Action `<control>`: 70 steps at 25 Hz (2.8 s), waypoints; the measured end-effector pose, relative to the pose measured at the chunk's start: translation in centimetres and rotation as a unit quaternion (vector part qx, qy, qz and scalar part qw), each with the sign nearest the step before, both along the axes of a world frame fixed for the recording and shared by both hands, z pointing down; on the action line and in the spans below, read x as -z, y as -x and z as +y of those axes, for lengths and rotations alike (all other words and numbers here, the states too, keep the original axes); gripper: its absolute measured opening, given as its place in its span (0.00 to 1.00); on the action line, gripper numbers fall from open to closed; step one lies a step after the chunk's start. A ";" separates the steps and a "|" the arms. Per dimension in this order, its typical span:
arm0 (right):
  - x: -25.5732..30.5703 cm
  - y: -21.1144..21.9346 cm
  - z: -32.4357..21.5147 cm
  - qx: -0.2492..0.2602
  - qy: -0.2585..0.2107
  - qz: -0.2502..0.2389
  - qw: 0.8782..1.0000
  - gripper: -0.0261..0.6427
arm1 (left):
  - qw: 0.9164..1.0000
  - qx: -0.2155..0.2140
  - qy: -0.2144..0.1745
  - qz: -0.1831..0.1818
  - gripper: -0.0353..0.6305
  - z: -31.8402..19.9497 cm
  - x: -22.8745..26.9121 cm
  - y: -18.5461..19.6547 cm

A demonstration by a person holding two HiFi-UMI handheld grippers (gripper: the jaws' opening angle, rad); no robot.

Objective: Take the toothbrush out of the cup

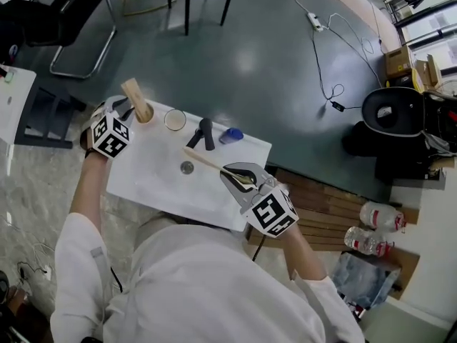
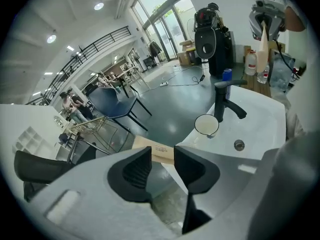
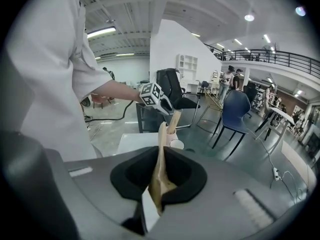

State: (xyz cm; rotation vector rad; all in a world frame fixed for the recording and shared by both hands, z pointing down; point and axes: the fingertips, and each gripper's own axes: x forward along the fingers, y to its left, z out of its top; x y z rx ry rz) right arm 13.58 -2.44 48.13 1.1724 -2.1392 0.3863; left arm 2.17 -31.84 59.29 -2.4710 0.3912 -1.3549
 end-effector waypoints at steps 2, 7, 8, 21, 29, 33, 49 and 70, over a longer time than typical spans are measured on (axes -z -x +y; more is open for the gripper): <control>0.0 -0.2 0.4 -0.009 0.001 0.001 1.000 0.08 | 1.000 0.009 0.011 0.004 0.30 -1.2 -0.2 -0.2; 0.1 -0.6 1.0 -0.031 0.003 0.002 1.000 0.08 | 0.999 0.033 0.041 0.013 0.36 -3.4 -1.0 -0.5; 0.2 -0.6 1.1 -0.034 0.003 0.003 0.999 0.08 | 0.998 0.038 0.044 0.016 0.36 -3.7 -1.1 -0.4; 0.3 0.1 0.5 -0.057 0.012 0.015 0.998 0.08 | 0.959 0.142 0.192 0.151 0.43 -6.4 -4.1 0.4; 0.3 0.9 -0.3 -0.057 0.021 0.023 0.998 0.08 | 0.947 0.117 0.245 0.172 0.43 -5.7 -6.6 -1.6; 0.4 1.0 -0.4 -0.060 0.023 0.027 0.998 0.08 | 0.944 0.107 0.259 0.172 0.43 -5.6 -7.7 -2.3; 0.4 0.7 -0.3 -0.056 0.029 0.035 0.997 0.08 | 0.928 0.099 0.273 0.233 0.15 -4.5 -7.5 -3.4; 1.5 1.7 -1.7 -0.008 -0.009 0.007 1.000 0.08 | 0.935 0.050 0.181 0.302 0.10 -1.9 3.4 -1.7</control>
